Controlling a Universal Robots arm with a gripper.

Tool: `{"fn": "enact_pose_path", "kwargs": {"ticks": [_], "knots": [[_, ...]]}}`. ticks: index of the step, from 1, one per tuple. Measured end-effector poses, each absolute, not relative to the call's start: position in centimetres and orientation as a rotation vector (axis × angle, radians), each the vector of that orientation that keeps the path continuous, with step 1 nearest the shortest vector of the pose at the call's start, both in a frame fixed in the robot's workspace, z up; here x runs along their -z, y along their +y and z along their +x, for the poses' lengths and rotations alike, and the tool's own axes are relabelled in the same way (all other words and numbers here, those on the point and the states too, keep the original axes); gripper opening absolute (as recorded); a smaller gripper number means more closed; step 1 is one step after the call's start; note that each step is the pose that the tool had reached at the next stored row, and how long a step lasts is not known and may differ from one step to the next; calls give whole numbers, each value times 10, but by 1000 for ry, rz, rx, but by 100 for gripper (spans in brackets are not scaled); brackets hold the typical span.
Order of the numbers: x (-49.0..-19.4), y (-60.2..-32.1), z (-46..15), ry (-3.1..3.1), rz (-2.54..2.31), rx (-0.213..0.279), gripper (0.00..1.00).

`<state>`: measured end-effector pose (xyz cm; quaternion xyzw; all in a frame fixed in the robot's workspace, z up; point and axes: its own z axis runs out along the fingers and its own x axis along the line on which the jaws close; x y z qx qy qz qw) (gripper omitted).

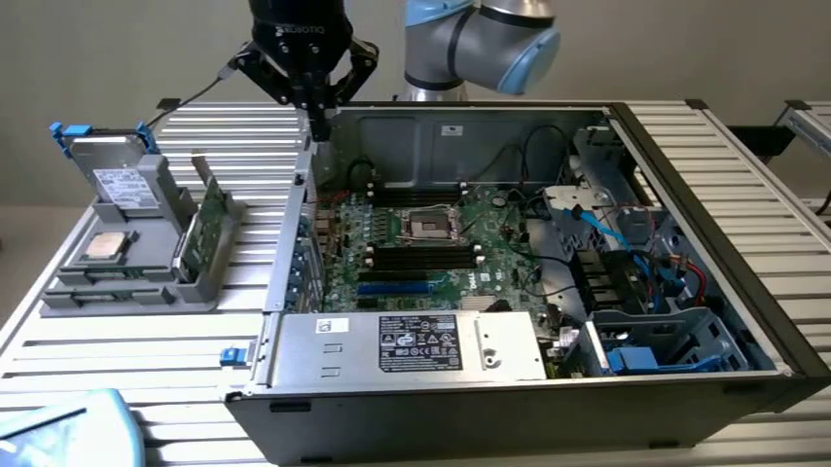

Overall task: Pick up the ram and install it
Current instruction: 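Reach for the ram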

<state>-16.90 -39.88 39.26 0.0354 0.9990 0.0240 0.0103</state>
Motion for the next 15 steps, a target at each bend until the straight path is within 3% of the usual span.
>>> {"fn": "enact_pose_path", "kwargs": {"ticks": [15], "knots": [[-392,-399,-242,3118,110,-76,11]]}}
